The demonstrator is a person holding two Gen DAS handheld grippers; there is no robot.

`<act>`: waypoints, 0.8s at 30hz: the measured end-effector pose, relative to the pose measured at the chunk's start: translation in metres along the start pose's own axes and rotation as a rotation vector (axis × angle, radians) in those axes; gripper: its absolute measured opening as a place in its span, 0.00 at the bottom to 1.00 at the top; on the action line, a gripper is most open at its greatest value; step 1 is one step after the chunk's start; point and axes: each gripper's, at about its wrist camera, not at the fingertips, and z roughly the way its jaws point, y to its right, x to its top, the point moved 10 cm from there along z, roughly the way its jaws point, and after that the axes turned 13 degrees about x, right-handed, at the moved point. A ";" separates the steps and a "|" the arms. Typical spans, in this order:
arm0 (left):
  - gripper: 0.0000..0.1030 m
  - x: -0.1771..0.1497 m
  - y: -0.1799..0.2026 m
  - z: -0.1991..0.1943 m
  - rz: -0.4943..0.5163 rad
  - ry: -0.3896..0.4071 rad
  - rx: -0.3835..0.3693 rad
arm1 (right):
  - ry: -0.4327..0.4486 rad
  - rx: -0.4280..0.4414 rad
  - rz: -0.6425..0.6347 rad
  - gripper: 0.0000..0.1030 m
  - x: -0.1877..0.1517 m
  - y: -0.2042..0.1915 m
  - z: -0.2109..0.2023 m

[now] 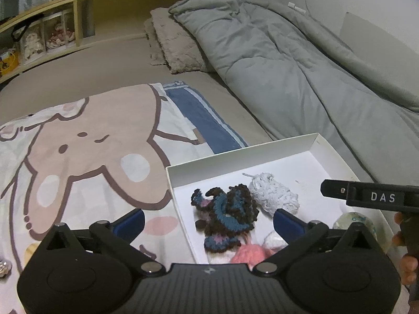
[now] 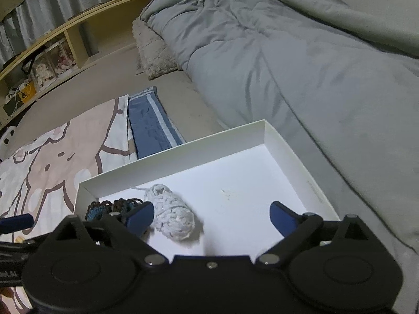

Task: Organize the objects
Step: 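Withdraw both grippers from the box toward the rope toy and wooden block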

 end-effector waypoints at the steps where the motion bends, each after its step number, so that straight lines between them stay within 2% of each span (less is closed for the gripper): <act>1: 1.00 -0.001 -0.001 -0.004 -0.003 0.002 0.001 | 0.002 0.001 0.000 0.93 -0.001 -0.001 -0.003; 9: 1.00 -0.012 -0.010 -0.027 -0.022 0.010 0.002 | 0.021 -0.001 -0.022 0.93 -0.007 -0.009 -0.030; 24: 1.00 -0.033 -0.029 -0.074 -0.042 0.047 0.026 | 0.048 -0.027 -0.115 0.94 -0.037 -0.016 -0.086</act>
